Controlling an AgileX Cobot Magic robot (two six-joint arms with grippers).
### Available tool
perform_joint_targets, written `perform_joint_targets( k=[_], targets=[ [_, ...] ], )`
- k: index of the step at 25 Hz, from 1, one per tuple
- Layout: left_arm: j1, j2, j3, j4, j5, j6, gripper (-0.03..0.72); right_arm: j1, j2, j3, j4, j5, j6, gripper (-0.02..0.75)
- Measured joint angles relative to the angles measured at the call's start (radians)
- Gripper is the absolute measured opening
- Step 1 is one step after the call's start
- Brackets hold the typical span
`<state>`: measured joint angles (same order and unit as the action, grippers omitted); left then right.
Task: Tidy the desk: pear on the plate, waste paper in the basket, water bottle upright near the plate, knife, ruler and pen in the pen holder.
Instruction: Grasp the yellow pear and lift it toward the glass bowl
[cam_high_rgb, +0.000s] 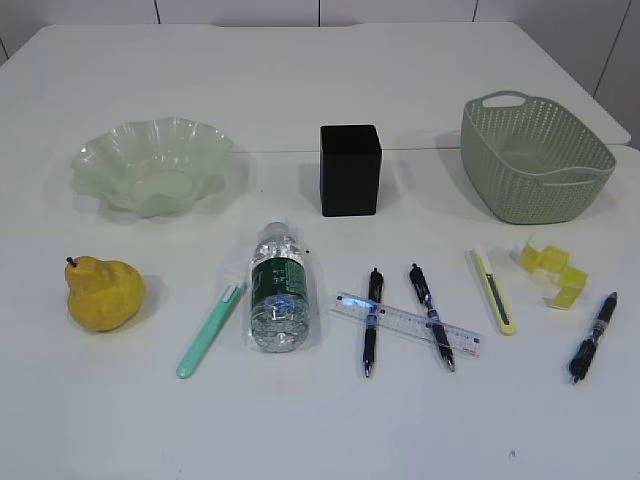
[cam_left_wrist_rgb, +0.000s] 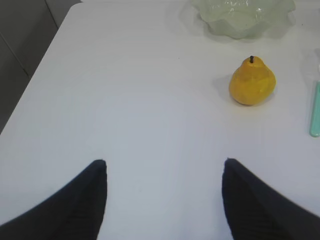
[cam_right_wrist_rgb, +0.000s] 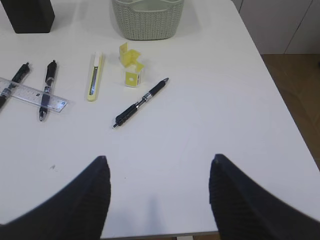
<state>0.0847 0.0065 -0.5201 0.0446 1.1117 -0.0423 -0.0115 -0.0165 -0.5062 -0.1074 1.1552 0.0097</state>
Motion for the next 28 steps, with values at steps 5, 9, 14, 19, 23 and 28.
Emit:
perform_joint_targets(
  k=[5, 9, 14, 19, 23, 28],
  targets=[
    [0.0, 0.0, 0.0, 0.0, 0.0, 0.0, 0.515, 0.0, 0.0, 0.0, 0.0, 0.0, 0.0, 0.461],
    [0.0, 0.0, 0.0, 0.0, 0.0, 0.0, 0.515, 0.0, 0.0, 0.0, 0.0, 0.0, 0.0, 0.461],
    [0.0, 0.0, 0.0, 0.0, 0.0, 0.0, 0.515, 0.0, 0.0, 0.0, 0.0, 0.0, 0.0, 0.461],
    [0.0, 0.0, 0.0, 0.0, 0.0, 0.0, 0.503, 0.0, 0.0, 0.0, 0.0, 0.0, 0.0, 0.461],
    [0.0, 0.0, 0.0, 0.0, 0.0, 0.0, 0.5, 0.0, 0.0, 0.0, 0.0, 0.0, 0.0, 0.461],
    [0.0, 0.0, 0.0, 0.0, 0.0, 0.0, 0.5, 0.0, 0.0, 0.0, 0.0, 0.0, 0.0, 0.461]
  ],
)
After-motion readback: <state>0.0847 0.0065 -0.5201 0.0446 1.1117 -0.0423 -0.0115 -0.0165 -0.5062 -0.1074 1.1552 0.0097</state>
